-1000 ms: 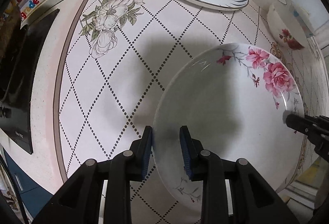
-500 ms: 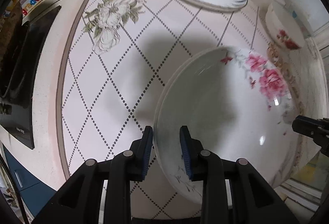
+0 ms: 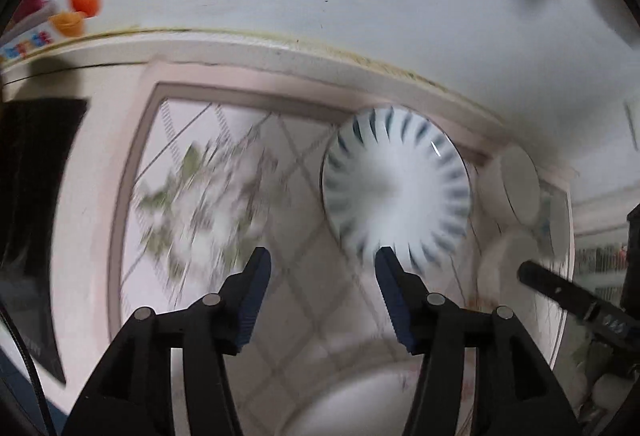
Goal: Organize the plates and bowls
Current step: 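Carry the stack onto the blue-striped plate and grip its rim too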
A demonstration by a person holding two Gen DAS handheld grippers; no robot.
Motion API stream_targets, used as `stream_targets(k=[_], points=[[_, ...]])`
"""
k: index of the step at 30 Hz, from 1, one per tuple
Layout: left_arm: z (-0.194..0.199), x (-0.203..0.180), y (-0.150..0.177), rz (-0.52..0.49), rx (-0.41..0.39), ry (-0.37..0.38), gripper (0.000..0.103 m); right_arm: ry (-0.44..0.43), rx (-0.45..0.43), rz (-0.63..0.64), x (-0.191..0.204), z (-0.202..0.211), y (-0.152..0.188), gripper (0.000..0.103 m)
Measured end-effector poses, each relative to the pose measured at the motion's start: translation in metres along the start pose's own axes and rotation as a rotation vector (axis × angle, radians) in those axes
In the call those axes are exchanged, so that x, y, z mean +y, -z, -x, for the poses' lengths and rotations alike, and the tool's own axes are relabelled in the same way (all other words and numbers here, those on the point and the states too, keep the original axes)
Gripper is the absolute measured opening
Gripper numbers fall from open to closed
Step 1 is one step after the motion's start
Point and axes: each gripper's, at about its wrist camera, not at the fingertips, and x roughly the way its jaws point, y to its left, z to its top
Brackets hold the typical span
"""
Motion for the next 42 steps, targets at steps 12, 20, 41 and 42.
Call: stream_targets(k=[12, 20, 41, 42], points=[[-0.096, -0.016, -0.051, -0.125, 0.112, -0.020, 0.018, 0.198, 0.101, -0.004, -0.007, -0.097, -0.072, 0.017], [-0.092, -0.016, -0.037, -0.131, 0.054, -0.047, 0.013, 0.257, 0.031, 0.078, 0.002, -0.098, -0.065, 0.008], [0.033, -0.019, 0.068, -0.122, -0.047, -0.029, 0.013, 0.124, -0.042, 0.188, 0.022, -0.002, 0.036, 0.008], [0.036, -0.022, 0.079, -0.118, -0.046, -0.027, 0.013, 0.119, -0.041, 0.201, 0.023, 0.004, 0.047, 0.008]])
